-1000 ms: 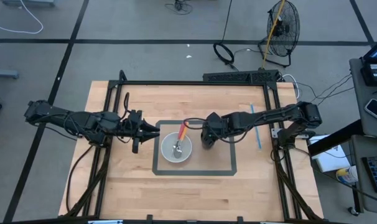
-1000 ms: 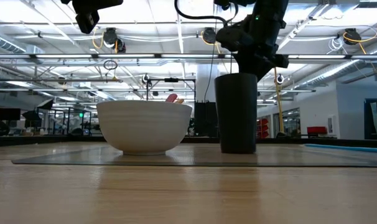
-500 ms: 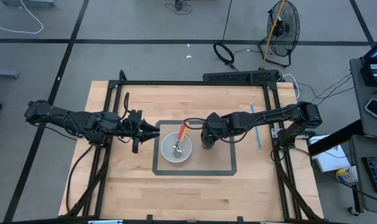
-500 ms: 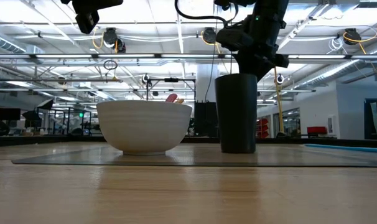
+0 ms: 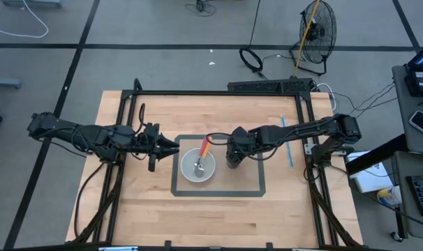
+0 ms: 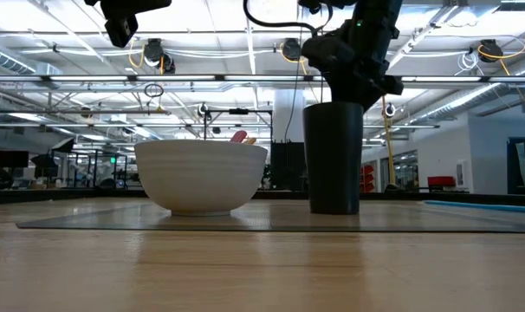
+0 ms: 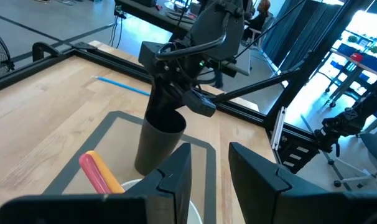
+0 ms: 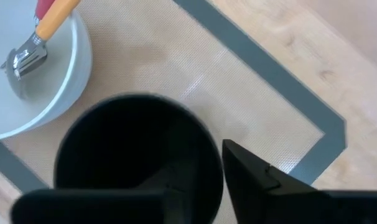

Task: Pick & Place Utensil
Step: Put the black cup on the light brown mat to the right of the white bowl, then put the blue straw into the black cup on the light brown mat

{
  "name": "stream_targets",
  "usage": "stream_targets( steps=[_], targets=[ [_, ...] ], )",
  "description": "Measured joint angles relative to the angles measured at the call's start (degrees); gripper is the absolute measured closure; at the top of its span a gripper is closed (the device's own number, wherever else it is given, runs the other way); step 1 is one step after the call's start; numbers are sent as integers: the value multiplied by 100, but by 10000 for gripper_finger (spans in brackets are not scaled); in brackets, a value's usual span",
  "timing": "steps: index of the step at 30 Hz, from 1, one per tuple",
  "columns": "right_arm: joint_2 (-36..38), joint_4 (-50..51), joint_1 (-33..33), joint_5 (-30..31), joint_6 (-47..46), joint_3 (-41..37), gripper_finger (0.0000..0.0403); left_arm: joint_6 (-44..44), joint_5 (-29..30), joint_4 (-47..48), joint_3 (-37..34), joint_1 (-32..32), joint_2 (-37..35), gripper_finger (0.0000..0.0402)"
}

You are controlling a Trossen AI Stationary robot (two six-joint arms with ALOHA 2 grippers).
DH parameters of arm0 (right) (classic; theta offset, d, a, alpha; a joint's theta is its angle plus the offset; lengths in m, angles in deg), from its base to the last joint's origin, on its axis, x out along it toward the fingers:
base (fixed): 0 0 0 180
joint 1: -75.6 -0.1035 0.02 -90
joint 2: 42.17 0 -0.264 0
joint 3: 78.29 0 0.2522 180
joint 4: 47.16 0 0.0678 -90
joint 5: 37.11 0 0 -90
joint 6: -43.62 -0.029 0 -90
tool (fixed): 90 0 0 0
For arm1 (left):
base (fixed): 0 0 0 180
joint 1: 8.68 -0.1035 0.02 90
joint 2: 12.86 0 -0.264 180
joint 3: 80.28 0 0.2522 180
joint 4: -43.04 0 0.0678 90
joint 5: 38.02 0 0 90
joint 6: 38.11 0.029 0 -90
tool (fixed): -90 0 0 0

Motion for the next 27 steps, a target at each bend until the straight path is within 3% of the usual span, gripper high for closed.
stream_targets(
  steps=[14,27],
  targets=[
    [106,-30,0,-27,0,7,259,2,0,-2,0,4,1,289],
    [1192,-19,0,-23,94,7,237,2,0,-7,0,0,0,289]
  ],
)
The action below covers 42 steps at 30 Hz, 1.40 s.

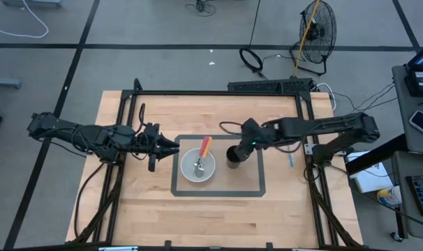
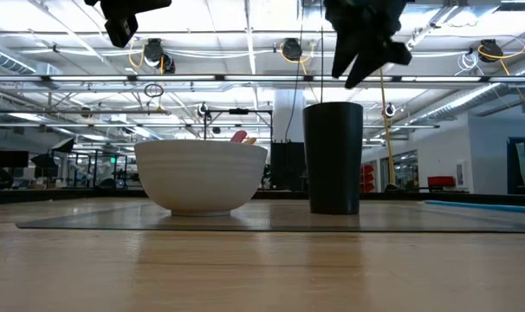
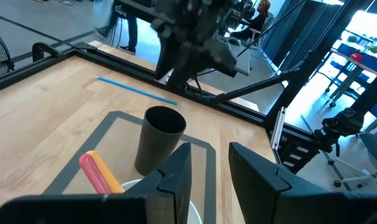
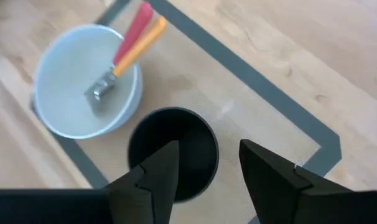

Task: Pick & Place Utensil
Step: Put the blue straw into the black cup on the light brown mat

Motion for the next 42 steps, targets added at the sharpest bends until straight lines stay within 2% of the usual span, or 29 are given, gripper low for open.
stream_targets(
  steps=[6,14,18,23,28,33,42],
  targets=[
    [789,393,6,224,-224,0,244,0,0,0,0,0,-2,289],
    [1639,2768,334,930,-1458,-1,247,8,12,0,0,0,-1,289],
    [1786,3272,775,927,-1515,-206,237,86,173,-1,0,-7,0,289],
    [1847,2872,1597,874,-912,-813,225,111,361,-109,0,-7,-2,289],
    [1842,1715,2707,135,-50,-1803,221,18,361,-150,0,-7,-2,289],
    [1840,750,3728,-339,388,-2729,220,-172,363,-145,0,-4,-2,289],
    [1811,-364,4759,-470,1124,-3374,220,-286,527,-125,0,-6,1,289]
  ],
)
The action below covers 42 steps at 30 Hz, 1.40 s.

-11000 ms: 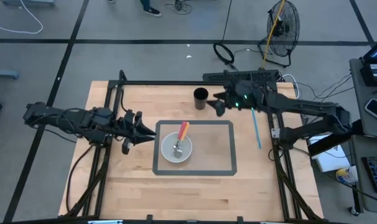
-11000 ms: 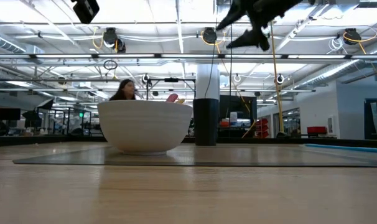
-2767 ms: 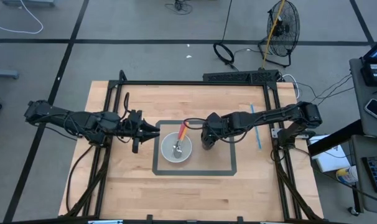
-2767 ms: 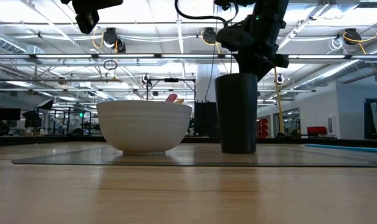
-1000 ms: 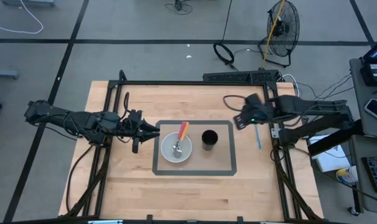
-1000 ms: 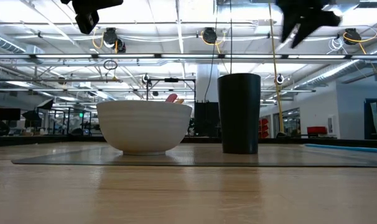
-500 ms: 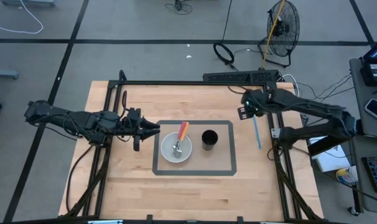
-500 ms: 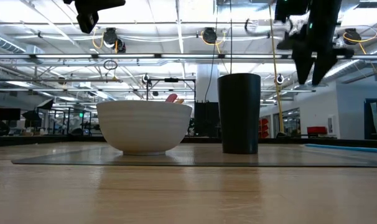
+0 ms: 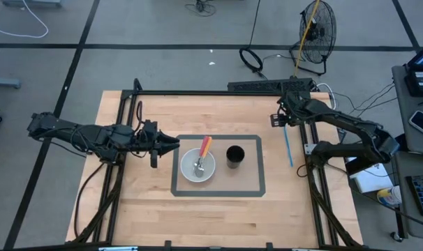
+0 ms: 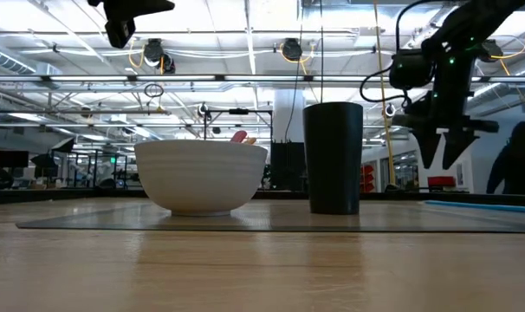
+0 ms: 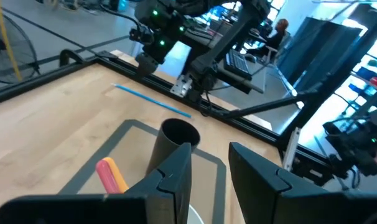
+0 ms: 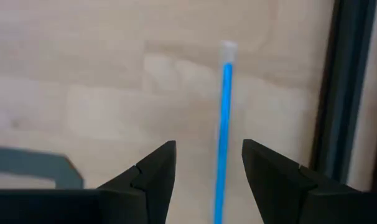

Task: Pick & Place Utensil
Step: Put the blue straw into the black cup on the light brown mat

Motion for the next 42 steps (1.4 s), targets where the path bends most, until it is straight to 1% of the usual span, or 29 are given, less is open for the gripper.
stream_targets(
  steps=[6,13,22,27,33,38,42],
  targets=[
    [-470,-522,361,-148,311,-38,220,0,154,-87,0,0,-2,289],
    [-1153,-556,671,-137,386,-38,220,-62,241,-83,0,0,-2,289],
    [-1561,-710,729,-159,504,-38,224,4,250,-37,0,0,-2,289],
    [-1796,-651,729,-172,607,-38,251,6,292,37,0,0,0,289],
    [-2080,-665,721,-408,649,-9,286,-2,293,85,0,2,0,289],
    [-2126,-607,721,-456,720,-14,315,-7,291,85,0,2,0,289],
    [-2133,-577,721,-579,862,-20,347,-18,291,85,0,2,0,289]
  ],
)
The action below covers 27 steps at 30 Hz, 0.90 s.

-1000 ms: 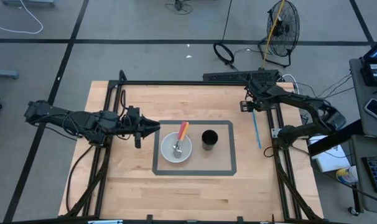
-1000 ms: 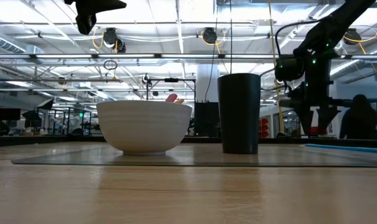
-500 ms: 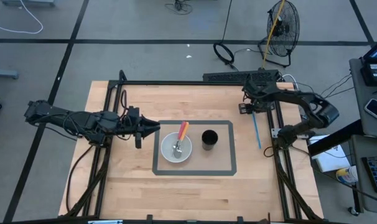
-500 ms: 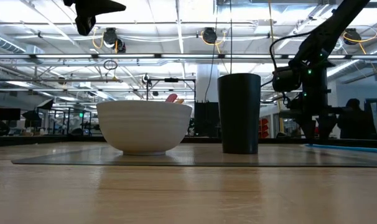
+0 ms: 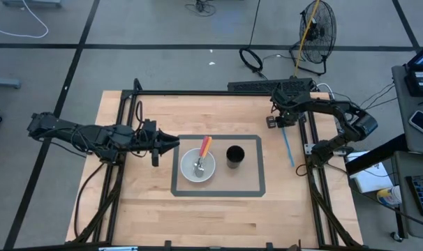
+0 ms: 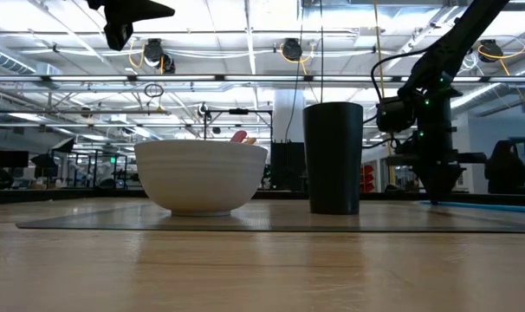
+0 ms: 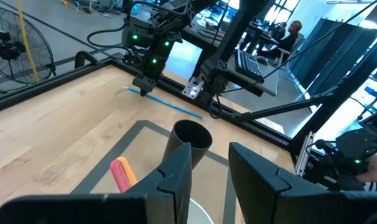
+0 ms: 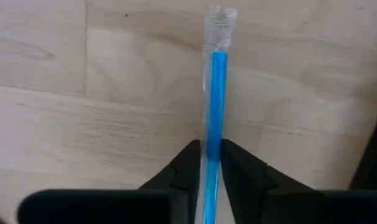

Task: Pick & Place Utensil
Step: Put the blue straw into the black cup on the light brown mat

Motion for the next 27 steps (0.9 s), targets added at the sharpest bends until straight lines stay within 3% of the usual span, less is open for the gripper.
stream_targets(
  steps=[6,19,27],
  targets=[
    [-2,16,0,-81,38,-3,396,-24,0,-1,0,-2,-2,289],
    [149,-142,-316,-126,-86,-16,401,-22,-45,0,0,0,-1,289],
    [722,-322,-597,-254,-271,-44,402,-28,-55,-4,0,1,-1,289]
  ],
)
